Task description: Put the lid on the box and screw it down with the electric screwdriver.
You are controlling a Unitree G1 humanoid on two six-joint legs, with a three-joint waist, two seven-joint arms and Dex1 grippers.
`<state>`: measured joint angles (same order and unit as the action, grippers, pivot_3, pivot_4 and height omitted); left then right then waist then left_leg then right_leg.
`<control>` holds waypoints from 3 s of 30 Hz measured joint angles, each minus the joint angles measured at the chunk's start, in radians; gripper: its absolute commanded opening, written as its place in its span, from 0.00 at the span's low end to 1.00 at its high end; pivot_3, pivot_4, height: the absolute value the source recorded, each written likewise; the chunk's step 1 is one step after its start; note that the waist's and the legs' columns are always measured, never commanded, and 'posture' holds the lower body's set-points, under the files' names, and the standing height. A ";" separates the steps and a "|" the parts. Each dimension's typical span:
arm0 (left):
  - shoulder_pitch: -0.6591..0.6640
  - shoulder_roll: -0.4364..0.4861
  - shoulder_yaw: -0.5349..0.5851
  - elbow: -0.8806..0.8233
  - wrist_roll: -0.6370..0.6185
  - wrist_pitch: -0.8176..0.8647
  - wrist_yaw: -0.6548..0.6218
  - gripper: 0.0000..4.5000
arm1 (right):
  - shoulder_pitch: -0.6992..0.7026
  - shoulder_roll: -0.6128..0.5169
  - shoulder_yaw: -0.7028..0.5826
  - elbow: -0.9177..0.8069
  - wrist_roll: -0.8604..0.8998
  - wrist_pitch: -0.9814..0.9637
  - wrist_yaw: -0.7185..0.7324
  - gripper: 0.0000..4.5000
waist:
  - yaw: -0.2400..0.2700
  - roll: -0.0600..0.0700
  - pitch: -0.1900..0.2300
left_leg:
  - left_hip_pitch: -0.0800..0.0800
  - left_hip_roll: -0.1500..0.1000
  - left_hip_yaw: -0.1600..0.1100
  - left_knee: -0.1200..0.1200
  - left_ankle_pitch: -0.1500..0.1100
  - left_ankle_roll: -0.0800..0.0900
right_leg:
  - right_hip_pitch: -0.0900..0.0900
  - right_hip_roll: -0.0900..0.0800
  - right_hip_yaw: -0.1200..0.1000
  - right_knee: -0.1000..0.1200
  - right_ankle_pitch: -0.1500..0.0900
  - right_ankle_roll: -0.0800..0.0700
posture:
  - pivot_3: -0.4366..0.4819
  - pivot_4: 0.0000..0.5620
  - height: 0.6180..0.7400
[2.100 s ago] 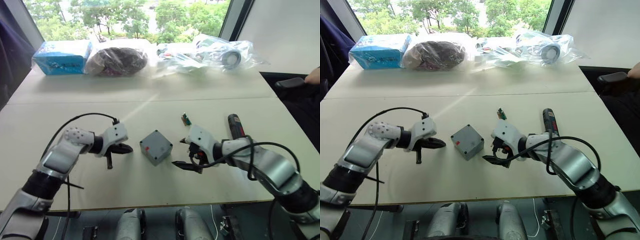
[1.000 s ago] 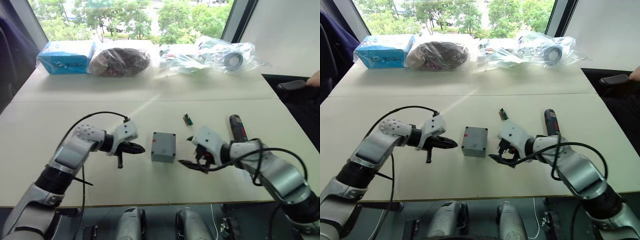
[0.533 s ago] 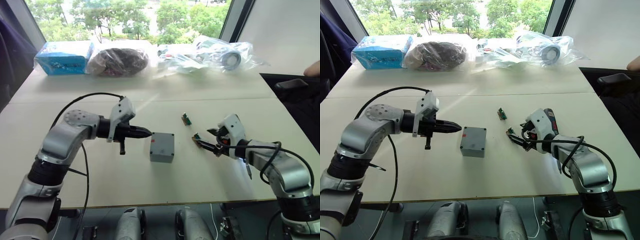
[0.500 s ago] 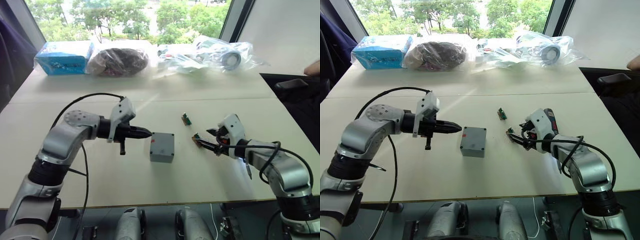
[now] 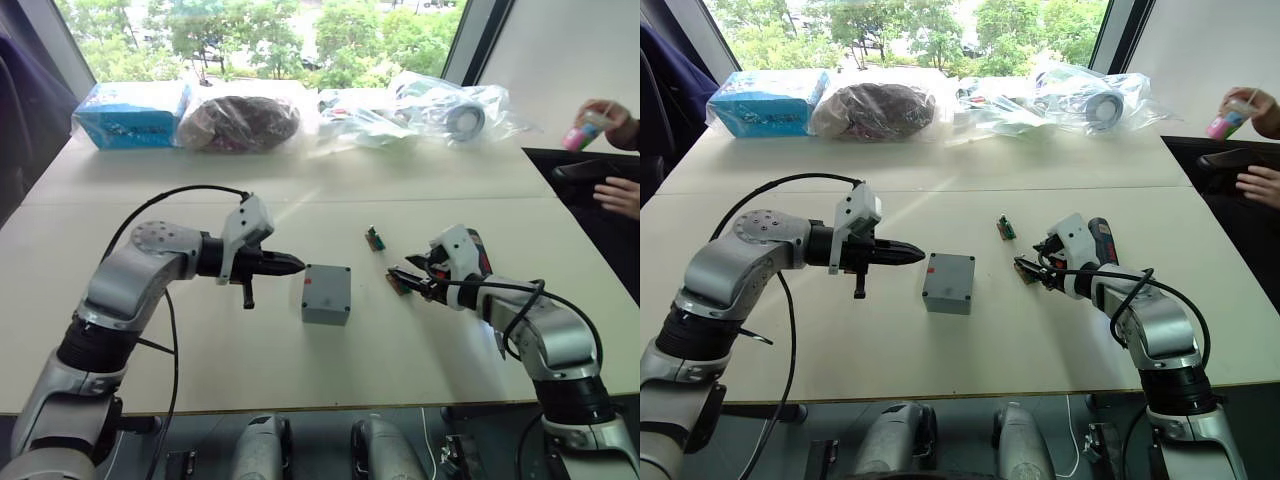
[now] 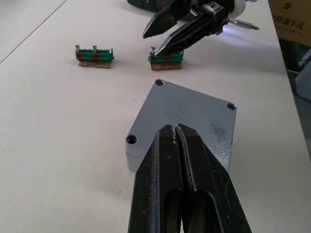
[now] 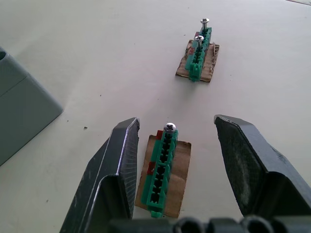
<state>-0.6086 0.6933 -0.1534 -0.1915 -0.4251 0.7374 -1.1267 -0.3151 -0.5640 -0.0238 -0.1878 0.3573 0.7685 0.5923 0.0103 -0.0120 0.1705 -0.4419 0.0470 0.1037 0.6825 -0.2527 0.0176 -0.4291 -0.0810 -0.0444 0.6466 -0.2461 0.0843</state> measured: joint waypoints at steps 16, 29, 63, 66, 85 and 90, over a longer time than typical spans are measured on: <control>0.007 0.003 0.000 0.000 0.000 -0.003 0.002 0.00 | -0.002 0.005 0.013 0.032 -0.010 -0.033 0.001 0.02 | 0.000 0.000 0.000 | 0.000 0.000 0.000 0.000 0.000 0.000 | 0.000 0.000 0.000 0.000 0.000 0.000 | 0.48 0.27 1.00; 0.009 0.004 0.000 0.001 0.000 -0.012 -0.003 0.00 | -0.002 -0.006 0.012 -0.008 -0.012 -0.087 0.024 0.02 | 0.000 0.000 0.000 | 0.000 0.000 0.000 0.000 0.000 0.000 | 0.000 0.000 0.000 0.000 0.000 0.000 | 0.48 0.27 1.00; 0.071 0.081 -0.008 -0.067 -0.022 0.000 0.007 0.00 | -0.059 0.007 0.140 -0.195 0.047 -0.034 0.064 0.02 | 0.001 0.000 0.000 | 0.000 0.000 0.000 0.000 0.000 0.000 | 0.000 0.000 0.000 0.000 -0.001 -0.002 | 0.48 0.27 1.00; 0.072 0.081 -0.006 -0.071 -0.025 0.003 0.019 0.00 | -0.059 0.007 0.149 -0.174 0.036 -0.042 0.066 0.02 | 0.000 0.000 0.000 | 0.000 0.000 0.000 0.000 0.000 0.000 | 0.000 0.000 0.000 0.000 -0.001 -0.001 | 0.48 0.27 1.00; 0.076 0.082 0.004 -0.064 -0.036 0.000 0.028 0.00 | -0.079 0.036 0.151 -0.161 0.049 -0.038 0.073 0.02 | 0.000 0.000 0.000 | 0.000 0.000 0.000 0.000 0.000 0.000 | 0.000 0.000 0.000 0.000 -0.001 -0.001 | 0.48 0.27 1.00; 0.076 0.082 0.004 -0.064 -0.036 -0.001 0.028 0.00 | -0.079 0.034 0.151 -0.161 0.048 -0.033 0.074 0.02 | 0.000 0.000 0.000 | 0.000 0.000 0.000 0.000 0.000 0.000 | 0.000 0.000 0.000 0.000 -0.001 -0.001 | 0.48 0.27 1.00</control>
<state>-0.5322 0.7753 -0.1494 -0.2550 -0.4607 0.7368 -1.0990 -0.3937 -0.5301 0.1273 -0.3488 0.4057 0.7354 0.6668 0.0104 -0.0119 0.1706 -0.4420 0.0473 0.1037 0.6825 -0.2528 0.0176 -0.4293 -0.0813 -0.0444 0.6463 -0.2467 0.0832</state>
